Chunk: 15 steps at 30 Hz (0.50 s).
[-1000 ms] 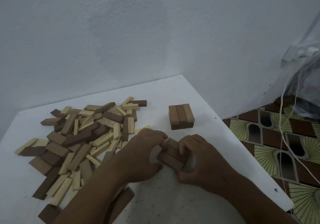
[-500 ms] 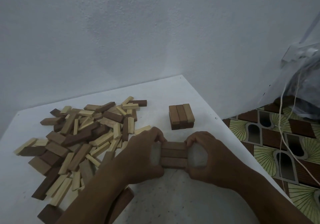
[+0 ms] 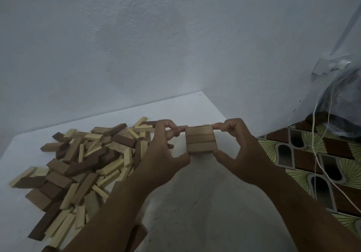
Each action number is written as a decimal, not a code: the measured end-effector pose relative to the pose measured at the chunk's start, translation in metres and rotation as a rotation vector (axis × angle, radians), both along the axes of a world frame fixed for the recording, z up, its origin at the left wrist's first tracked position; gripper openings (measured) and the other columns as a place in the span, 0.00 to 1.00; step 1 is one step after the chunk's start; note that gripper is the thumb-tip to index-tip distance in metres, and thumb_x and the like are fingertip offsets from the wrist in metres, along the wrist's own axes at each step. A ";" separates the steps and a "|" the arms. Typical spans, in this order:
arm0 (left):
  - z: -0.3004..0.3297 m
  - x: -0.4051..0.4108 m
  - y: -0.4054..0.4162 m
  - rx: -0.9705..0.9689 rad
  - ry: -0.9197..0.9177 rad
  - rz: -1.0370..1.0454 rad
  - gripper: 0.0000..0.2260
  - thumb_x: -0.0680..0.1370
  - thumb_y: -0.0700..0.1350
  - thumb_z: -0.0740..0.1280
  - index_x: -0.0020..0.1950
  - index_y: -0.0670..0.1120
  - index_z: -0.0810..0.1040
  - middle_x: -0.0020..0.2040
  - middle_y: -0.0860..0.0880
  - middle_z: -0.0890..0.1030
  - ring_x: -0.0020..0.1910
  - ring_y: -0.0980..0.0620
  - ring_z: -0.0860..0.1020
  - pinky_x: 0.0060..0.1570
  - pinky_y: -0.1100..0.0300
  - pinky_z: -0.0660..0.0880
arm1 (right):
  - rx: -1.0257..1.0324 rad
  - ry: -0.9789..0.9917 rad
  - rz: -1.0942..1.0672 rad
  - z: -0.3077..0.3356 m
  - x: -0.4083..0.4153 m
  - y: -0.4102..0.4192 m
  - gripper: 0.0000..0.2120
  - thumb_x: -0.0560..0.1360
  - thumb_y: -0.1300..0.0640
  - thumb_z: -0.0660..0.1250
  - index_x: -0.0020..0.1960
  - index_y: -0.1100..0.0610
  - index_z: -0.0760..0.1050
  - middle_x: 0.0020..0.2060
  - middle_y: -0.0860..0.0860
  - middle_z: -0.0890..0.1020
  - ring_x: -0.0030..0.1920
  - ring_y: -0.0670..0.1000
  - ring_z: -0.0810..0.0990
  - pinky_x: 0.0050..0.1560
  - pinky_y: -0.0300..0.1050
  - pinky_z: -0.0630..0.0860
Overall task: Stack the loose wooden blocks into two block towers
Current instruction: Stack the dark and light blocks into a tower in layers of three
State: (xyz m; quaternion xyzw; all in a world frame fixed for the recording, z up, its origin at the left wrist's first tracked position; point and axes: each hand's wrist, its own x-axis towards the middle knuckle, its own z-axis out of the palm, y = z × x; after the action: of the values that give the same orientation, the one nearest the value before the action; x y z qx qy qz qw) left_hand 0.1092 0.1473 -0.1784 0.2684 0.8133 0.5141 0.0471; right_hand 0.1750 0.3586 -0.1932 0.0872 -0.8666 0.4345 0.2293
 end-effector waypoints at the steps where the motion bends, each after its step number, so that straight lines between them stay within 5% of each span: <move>1: 0.001 -0.003 0.004 0.012 -0.004 0.017 0.26 0.71 0.38 0.75 0.59 0.54 0.64 0.62 0.73 0.72 0.60 0.66 0.72 0.53 0.68 0.73 | 0.007 0.005 -0.006 0.000 -0.006 0.002 0.22 0.69 0.63 0.73 0.59 0.56 0.67 0.59 0.47 0.77 0.64 0.45 0.74 0.63 0.31 0.66; 3: 0.001 -0.009 0.012 0.027 -0.013 0.047 0.25 0.72 0.38 0.74 0.62 0.51 0.65 0.59 0.78 0.70 0.59 0.68 0.71 0.53 0.70 0.73 | 0.006 -0.013 -0.021 0.000 -0.016 0.005 0.23 0.71 0.64 0.72 0.61 0.56 0.67 0.59 0.43 0.76 0.63 0.41 0.73 0.60 0.28 0.67; 5: -0.001 -0.015 0.019 0.040 -0.025 0.069 0.24 0.72 0.38 0.73 0.58 0.54 0.63 0.65 0.65 0.75 0.58 0.65 0.72 0.51 0.71 0.72 | -0.021 -0.044 -0.038 -0.002 -0.024 0.008 0.23 0.72 0.63 0.71 0.63 0.54 0.66 0.59 0.39 0.75 0.64 0.39 0.72 0.59 0.29 0.68; 15: -0.018 -0.022 0.029 0.018 -0.126 0.093 0.26 0.72 0.36 0.71 0.60 0.54 0.62 0.69 0.55 0.75 0.65 0.57 0.71 0.58 0.64 0.72 | -0.088 -0.034 -0.073 -0.031 -0.034 0.007 0.22 0.72 0.60 0.68 0.62 0.52 0.64 0.61 0.47 0.77 0.64 0.42 0.74 0.62 0.37 0.71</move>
State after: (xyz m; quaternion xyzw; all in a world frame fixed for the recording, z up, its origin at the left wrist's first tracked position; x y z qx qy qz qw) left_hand 0.0869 0.1761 -0.1967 0.1977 0.8158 0.5388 0.0717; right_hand 0.1411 0.3657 -0.2246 0.0379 -0.8531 0.4649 0.2336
